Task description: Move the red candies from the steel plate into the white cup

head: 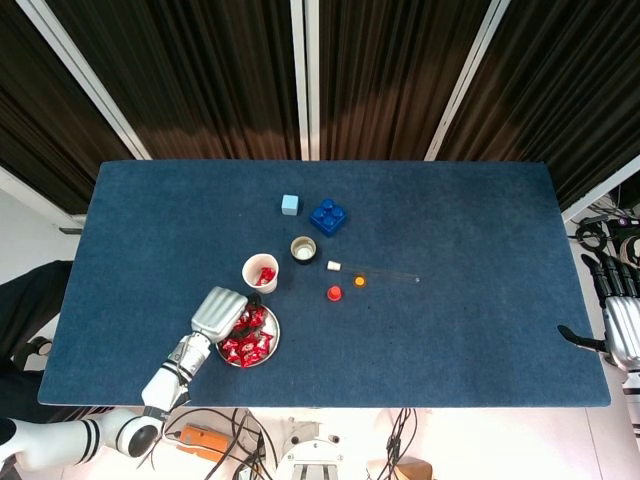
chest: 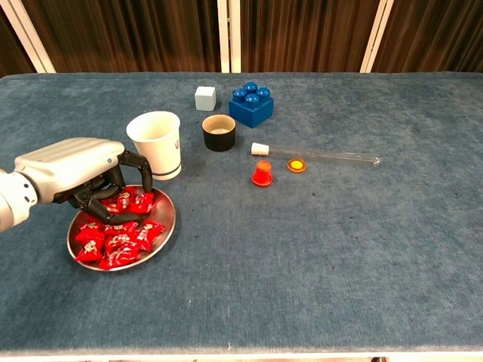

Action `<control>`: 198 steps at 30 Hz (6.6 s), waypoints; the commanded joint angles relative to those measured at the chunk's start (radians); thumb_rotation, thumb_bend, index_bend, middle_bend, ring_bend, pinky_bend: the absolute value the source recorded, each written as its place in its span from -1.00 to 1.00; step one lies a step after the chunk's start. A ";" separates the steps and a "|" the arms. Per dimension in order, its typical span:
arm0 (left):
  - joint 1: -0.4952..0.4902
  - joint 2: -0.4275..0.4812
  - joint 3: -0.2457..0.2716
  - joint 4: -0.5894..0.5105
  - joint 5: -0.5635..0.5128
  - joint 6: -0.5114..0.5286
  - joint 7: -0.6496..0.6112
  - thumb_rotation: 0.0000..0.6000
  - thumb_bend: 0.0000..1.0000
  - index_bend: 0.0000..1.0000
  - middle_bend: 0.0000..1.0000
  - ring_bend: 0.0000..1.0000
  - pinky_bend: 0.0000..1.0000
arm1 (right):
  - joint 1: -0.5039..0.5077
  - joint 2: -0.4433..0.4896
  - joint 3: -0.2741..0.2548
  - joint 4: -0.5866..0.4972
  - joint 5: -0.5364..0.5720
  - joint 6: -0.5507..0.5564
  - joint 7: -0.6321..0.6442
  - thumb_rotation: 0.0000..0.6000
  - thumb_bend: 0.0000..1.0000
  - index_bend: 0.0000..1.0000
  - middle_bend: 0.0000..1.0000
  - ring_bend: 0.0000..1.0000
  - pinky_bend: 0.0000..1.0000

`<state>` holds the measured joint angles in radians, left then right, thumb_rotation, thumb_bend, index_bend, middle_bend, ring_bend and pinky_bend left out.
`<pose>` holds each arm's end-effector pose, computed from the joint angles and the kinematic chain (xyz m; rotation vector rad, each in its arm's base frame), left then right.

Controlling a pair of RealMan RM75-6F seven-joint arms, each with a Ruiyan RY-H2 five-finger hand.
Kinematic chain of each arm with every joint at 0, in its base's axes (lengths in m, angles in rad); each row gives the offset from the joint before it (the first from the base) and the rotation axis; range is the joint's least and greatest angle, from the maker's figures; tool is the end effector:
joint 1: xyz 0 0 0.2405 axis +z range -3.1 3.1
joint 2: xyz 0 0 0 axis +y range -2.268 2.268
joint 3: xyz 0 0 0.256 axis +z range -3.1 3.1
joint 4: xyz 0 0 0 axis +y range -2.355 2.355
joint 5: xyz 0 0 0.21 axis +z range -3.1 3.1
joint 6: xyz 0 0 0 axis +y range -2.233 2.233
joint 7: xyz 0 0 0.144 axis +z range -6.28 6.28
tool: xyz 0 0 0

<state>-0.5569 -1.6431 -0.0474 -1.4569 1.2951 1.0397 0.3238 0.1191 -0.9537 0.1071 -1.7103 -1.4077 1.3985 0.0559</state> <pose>-0.1857 0.2717 -0.0533 -1.9310 -0.9985 -0.8948 -0.3058 -0.2021 0.2041 1.3427 -0.9312 0.8805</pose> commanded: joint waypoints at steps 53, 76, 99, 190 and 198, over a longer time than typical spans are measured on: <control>-0.131 0.105 -0.205 -0.083 -0.134 -0.055 -0.231 1.00 -0.24 0.12 0.84 0.84 0.66 | -0.006 -0.012 -0.003 0.037 0.012 -0.009 0.030 1.00 -0.48 -1.00 -0.94 -1.00 -0.76; -0.123 0.096 -0.175 -0.049 -0.123 -0.007 -0.201 1.00 -0.45 -0.13 0.84 0.84 0.66 | -0.002 -0.011 -0.001 0.027 0.021 -0.020 0.017 1.00 -0.49 -1.00 -0.94 -1.00 -0.75; 0.048 0.216 0.081 -0.045 0.259 0.182 -0.243 1.00 -0.63 -0.10 0.84 0.83 0.66 | 0.003 -0.002 0.014 0.005 -0.011 0.017 0.001 1.00 -0.48 -1.00 -0.94 -1.00 -0.75; -0.146 0.157 -0.139 -0.077 -0.017 -0.031 -0.123 1.00 -0.48 -0.41 0.81 0.81 0.65 | -0.005 -0.015 0.008 0.005 0.013 0.008 -0.003 1.00 -0.49 -1.00 -0.94 -1.00 -0.74; -0.076 0.225 -0.081 -0.125 0.114 0.107 -0.142 1.00 -0.50 -0.40 0.80 0.80 0.65 | 0.001 -0.017 0.009 0.002 0.011 0.003 -0.006 1.00 -0.48 -1.00 -0.94 -1.00 -0.73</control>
<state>-0.6577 -1.4401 -0.1514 -1.5699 1.3587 1.1021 0.1957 0.1194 -0.9707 0.1164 -1.7078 -1.3956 1.4013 0.0494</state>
